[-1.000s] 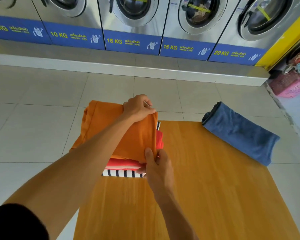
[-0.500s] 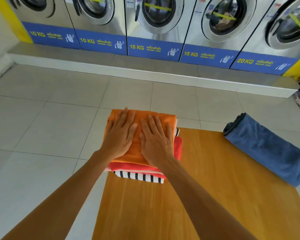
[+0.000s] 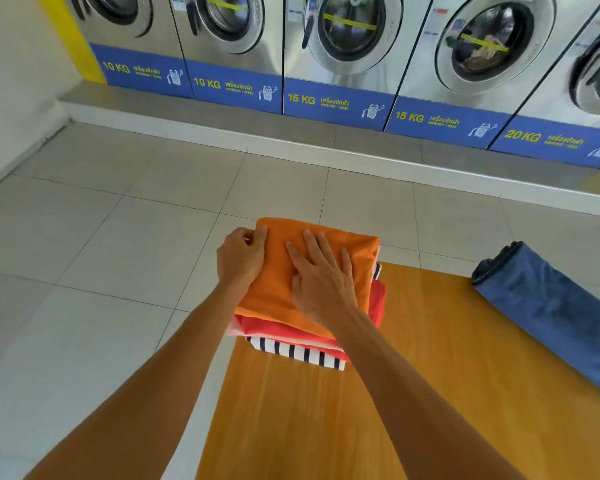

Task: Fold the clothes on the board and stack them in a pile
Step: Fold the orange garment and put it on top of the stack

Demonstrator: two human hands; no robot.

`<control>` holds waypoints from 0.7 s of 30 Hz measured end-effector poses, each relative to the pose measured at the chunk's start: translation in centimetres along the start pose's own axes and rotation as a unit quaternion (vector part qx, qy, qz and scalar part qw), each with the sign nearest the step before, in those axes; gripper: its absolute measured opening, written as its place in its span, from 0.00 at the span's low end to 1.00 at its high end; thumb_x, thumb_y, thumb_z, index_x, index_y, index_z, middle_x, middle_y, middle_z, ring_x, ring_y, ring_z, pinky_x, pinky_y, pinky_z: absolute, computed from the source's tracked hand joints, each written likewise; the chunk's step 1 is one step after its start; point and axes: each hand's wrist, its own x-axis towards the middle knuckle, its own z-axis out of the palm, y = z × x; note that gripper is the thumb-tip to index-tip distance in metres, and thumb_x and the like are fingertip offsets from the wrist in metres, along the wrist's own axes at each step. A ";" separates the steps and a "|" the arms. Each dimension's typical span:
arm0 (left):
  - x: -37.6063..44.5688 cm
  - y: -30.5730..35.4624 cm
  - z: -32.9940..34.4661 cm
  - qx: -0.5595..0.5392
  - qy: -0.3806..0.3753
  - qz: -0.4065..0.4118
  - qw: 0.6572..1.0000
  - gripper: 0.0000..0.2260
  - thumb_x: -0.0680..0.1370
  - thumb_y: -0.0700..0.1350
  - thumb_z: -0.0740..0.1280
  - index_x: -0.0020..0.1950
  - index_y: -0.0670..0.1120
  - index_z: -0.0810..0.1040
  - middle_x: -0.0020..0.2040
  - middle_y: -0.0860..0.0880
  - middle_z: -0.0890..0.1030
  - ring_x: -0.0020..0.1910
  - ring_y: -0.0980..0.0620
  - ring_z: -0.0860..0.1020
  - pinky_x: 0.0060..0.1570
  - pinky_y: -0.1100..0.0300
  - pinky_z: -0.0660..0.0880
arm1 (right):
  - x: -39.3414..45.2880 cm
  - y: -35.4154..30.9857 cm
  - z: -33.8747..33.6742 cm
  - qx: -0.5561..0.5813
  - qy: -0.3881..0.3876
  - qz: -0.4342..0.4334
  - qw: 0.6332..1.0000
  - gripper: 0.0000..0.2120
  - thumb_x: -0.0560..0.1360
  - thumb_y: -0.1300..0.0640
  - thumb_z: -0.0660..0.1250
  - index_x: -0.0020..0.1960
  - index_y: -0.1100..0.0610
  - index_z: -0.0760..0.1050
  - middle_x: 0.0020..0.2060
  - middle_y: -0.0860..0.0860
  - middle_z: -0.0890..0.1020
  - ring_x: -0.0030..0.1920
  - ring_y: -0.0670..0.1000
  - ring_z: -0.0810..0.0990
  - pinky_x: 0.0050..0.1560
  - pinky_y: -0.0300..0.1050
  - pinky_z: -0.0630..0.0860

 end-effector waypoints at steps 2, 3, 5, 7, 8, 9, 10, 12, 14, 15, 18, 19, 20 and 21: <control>0.3 0.0 0.4 0.010 0.018 -0.001 1.000 0.16 0.81 0.55 0.59 0.58 0.45 0.77 0.53 0.46 0.81 0.47 0.48 0.78 0.47 0.56 0.72 | -0.1 0.1 0.1 -0.006 0.001 0.004 1.000 0.27 0.82 0.46 0.50 0.81 0.45 0.54 0.82 0.51 0.49 0.82 0.56 0.44 0.77 0.68 0.44; 0.5 -0.3 0.6 0.011 0.026 -0.014 0.999 0.15 0.82 0.53 0.59 0.58 0.44 0.76 0.53 0.45 0.82 0.46 0.48 0.77 0.46 0.56 0.72 | -0.2 0.1 0.1 -0.010 0.001 0.006 1.000 0.27 0.82 0.46 0.50 0.81 0.45 0.54 0.82 0.51 0.48 0.82 0.57 0.44 0.77 0.69 0.44; 0.7 -0.9 0.9 0.008 0.029 -0.061 0.998 0.13 0.83 0.51 0.59 0.59 0.44 0.75 0.54 0.43 0.81 0.45 0.48 0.75 0.45 0.55 0.71 | -0.3 -0.1 0.2 -0.014 0.001 0.009 1.000 0.27 0.81 0.45 0.49 0.81 0.45 0.54 0.82 0.51 0.48 0.82 0.57 0.44 0.76 0.70 0.44; 0.9 -1.1 0.7 0.020 0.017 -0.092 0.995 0.13 0.83 0.50 0.59 0.60 0.43 0.74 0.55 0.42 0.81 0.45 0.48 0.74 0.44 0.55 0.71 | -0.2 -0.4 0.2 -0.014 -0.008 0.011 1.000 0.27 0.82 0.44 0.50 0.81 0.44 0.54 0.82 0.51 0.47 0.82 0.58 0.43 0.76 0.70 0.44; 1.1 -0.9 0.7 0.032 0.015 -0.089 0.995 0.13 0.82 0.50 0.59 0.60 0.43 0.74 0.55 0.42 0.81 0.45 0.48 0.74 0.44 0.55 0.71 | -0.1 -0.3 0.2 -0.012 -0.012 0.012 1.000 0.27 0.82 0.44 0.50 0.81 0.44 0.53 0.82 0.51 0.47 0.82 0.58 0.43 0.76 0.71 0.44; 1.1 -0.5 0.6 0.045 0.028 -0.071 0.996 0.13 0.82 0.50 0.60 0.60 0.43 0.73 0.54 0.43 0.81 0.45 0.48 0.75 0.44 0.55 0.71 | 0.0 -0.3 0.1 -0.011 -0.014 0.013 1.000 0.27 0.83 0.44 0.51 0.81 0.44 0.53 0.82 0.51 0.47 0.81 0.58 0.43 0.76 0.71 0.44; 1.0 -0.1 0.5 0.059 0.050 -0.032 0.996 0.13 0.82 0.51 0.60 0.60 0.43 0.72 0.54 0.43 0.80 0.46 0.47 0.76 0.44 0.55 0.72 | 0.0 -0.1 0.1 -0.009 -0.012 0.013 1.000 0.27 0.83 0.43 0.50 0.81 0.44 0.53 0.82 0.51 0.47 0.82 0.58 0.43 0.76 0.71 0.44; 0.1 0.6 0.7 0.093 0.097 0.114 0.984 0.13 0.82 0.51 0.60 0.63 0.46 0.71 0.59 0.45 0.79 0.56 0.45 0.77 0.53 0.52 0.72 | -0.1 0.1 0.3 -0.007 -0.005 0.012 1.000 0.28 0.82 0.43 0.48 0.81 0.44 0.53 0.82 0.51 0.48 0.82 0.57 0.44 0.76 0.71 0.45; -0.5 0.0 1.6 0.151 0.040 0.237 0.959 0.17 0.82 0.54 0.55 0.69 0.50 0.70 0.68 0.47 0.75 0.67 0.45 0.72 0.64 0.46 0.69 | -0.3 0.1 0.5 -0.005 0.003 0.006 1.000 0.29 0.81 0.43 0.47 0.81 0.45 0.53 0.82 0.50 0.49 0.82 0.57 0.45 0.76 0.70 0.46; -0.5 -0.6 1.9 0.169 -0.018 0.242 0.955 0.21 0.83 0.57 0.51 0.72 0.52 0.68 0.72 0.47 0.71 0.71 0.43 0.69 0.68 0.42 0.66 | -0.4 0.2 0.6 -0.005 0.008 0.000 1.000 0.29 0.81 0.43 0.48 0.81 0.45 0.54 0.82 0.50 0.50 0.82 0.56 0.45 0.77 0.70 0.46; 0.5 -1.3 1.8 0.162 -0.144 0.083 0.973 0.24 0.82 0.61 0.46 0.78 0.59 0.56 0.80 0.45 0.54 0.79 0.39 0.51 0.73 0.34 0.51 | -1.1 1.0 0.8 -0.021 0.038 -0.012 0.999 0.28 0.81 0.43 0.49 0.80 0.45 0.59 0.81 0.51 0.56 0.81 0.57 0.50 0.76 0.70 0.48; 0.7 -1.2 1.6 0.175 -0.150 0.058 0.971 0.25 0.82 0.61 0.46 0.79 0.60 0.53 0.81 0.44 0.50 0.79 0.39 0.48 0.73 0.33 0.48 | -1.4 1.4 0.9 -0.024 0.049 -0.006 0.999 0.27 0.81 0.43 0.48 0.79 0.44 0.60 0.81 0.51 0.57 0.81 0.57 0.51 0.76 0.70 0.47; 0.5 -1.0 1.3 0.196 -0.141 0.058 0.969 0.25 0.81 0.62 0.47 0.79 0.61 0.51 0.81 0.43 0.48 0.79 0.39 0.45 0.72 0.33 0.46 | -1.6 1.7 1.0 -0.024 0.055 0.005 0.998 0.26 0.82 0.41 0.48 0.79 0.43 0.60 0.81 0.51 0.58 0.81 0.58 0.52 0.76 0.70 0.46; 0.2 -0.6 1.2 0.219 -0.124 0.073 0.965 0.26 0.81 0.63 0.46 0.79 0.61 0.50 0.81 0.43 0.47 0.79 0.39 0.44 0.72 0.33 0.45 | -1.9 1.9 1.0 -0.023 0.059 0.017 0.998 0.26 0.82 0.40 0.47 0.79 0.41 0.59 0.81 0.51 0.58 0.81 0.58 0.52 0.76 0.70 0.44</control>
